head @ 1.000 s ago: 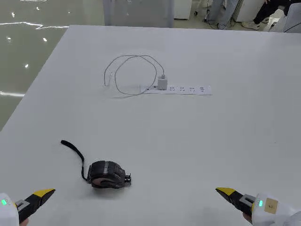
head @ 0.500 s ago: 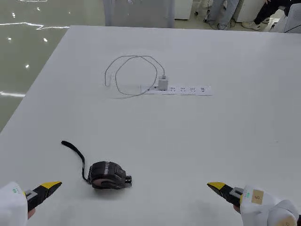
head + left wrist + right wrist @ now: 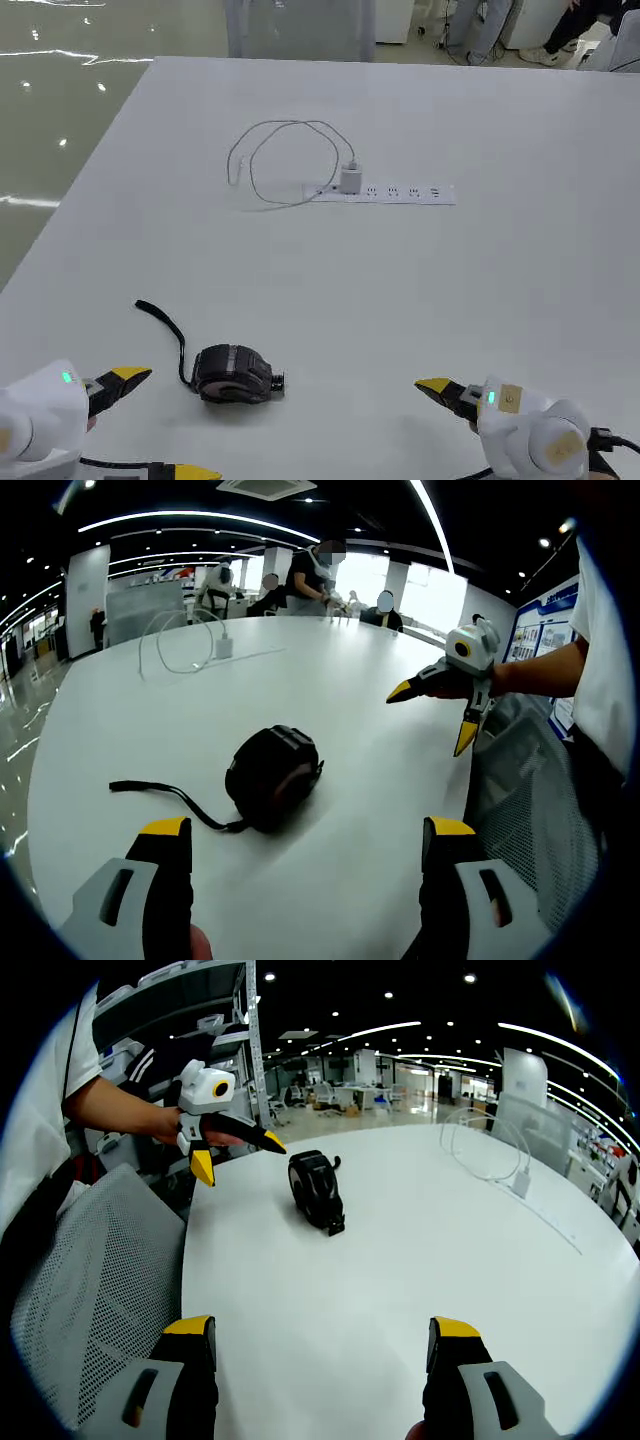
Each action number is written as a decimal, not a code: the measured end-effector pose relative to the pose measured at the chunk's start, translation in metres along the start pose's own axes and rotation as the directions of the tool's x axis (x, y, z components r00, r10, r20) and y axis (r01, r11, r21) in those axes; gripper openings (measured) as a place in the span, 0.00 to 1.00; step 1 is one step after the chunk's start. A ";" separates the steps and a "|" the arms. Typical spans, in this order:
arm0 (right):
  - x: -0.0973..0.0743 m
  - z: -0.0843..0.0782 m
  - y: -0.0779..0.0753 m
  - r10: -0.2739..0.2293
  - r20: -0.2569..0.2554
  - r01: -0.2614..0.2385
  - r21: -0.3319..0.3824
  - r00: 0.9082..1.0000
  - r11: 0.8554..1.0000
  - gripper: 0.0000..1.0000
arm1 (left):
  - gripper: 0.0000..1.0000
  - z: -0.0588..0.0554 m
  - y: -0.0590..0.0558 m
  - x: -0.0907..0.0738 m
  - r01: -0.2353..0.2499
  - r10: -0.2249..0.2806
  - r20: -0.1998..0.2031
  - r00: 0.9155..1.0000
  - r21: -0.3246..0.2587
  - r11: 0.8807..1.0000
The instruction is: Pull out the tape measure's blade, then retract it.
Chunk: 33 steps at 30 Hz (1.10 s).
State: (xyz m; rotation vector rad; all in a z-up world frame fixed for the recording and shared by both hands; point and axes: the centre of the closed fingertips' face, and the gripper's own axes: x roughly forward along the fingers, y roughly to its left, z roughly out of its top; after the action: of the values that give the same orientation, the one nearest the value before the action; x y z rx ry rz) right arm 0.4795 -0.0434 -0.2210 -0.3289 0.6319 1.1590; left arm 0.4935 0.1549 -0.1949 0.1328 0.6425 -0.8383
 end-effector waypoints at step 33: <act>0.037 0.014 -0.004 0.103 -0.055 -0.108 -0.087 0.993 0.990 0.83 | 0.88 -0.006 0.018 0.038 0.168 -0.110 -0.238 0.965 0.237 0.957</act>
State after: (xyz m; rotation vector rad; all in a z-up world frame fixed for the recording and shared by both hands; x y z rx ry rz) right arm 0.4967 -0.0094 -0.2331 -0.4060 0.6490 1.2861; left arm 0.5222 0.1448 -0.2239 0.4243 0.7585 -1.0518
